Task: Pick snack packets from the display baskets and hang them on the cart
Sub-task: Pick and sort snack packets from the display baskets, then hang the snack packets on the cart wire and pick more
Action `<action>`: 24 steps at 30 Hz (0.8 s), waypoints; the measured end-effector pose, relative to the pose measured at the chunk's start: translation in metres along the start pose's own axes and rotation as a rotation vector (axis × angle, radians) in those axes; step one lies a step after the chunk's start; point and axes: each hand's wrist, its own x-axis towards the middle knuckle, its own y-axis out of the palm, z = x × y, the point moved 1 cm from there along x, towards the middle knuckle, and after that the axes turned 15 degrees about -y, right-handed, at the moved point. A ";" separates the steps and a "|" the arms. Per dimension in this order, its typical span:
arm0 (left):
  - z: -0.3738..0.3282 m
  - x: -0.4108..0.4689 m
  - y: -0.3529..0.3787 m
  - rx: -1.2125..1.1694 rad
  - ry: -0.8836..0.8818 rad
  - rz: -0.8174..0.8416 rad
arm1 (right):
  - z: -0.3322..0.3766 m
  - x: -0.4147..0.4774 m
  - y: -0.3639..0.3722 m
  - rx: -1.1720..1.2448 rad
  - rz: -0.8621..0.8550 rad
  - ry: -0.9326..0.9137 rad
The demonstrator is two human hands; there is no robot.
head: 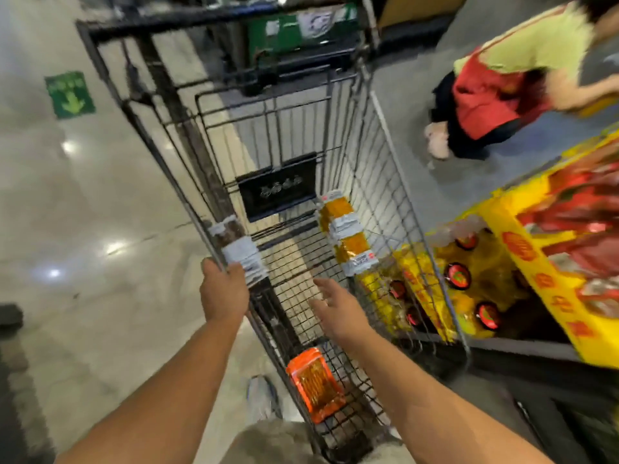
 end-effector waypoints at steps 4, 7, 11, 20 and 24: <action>0.000 -0.022 -0.018 0.110 0.061 0.129 | 0.012 -0.061 -0.044 -0.173 -0.046 -0.146; 0.010 -0.050 -0.029 0.287 0.218 0.069 | 0.017 -0.112 -0.074 -0.305 -0.100 -0.203; 0.027 -0.111 -0.037 0.536 0.498 0.059 | 0.006 -0.184 -0.105 -0.365 -0.192 -0.192; 0.040 -0.273 0.028 0.777 1.094 0.310 | -0.063 -0.360 -0.135 -0.320 -0.472 -0.026; 0.070 -0.366 0.065 0.798 1.319 0.392 | -0.108 -0.445 -0.138 -0.234 -0.591 0.060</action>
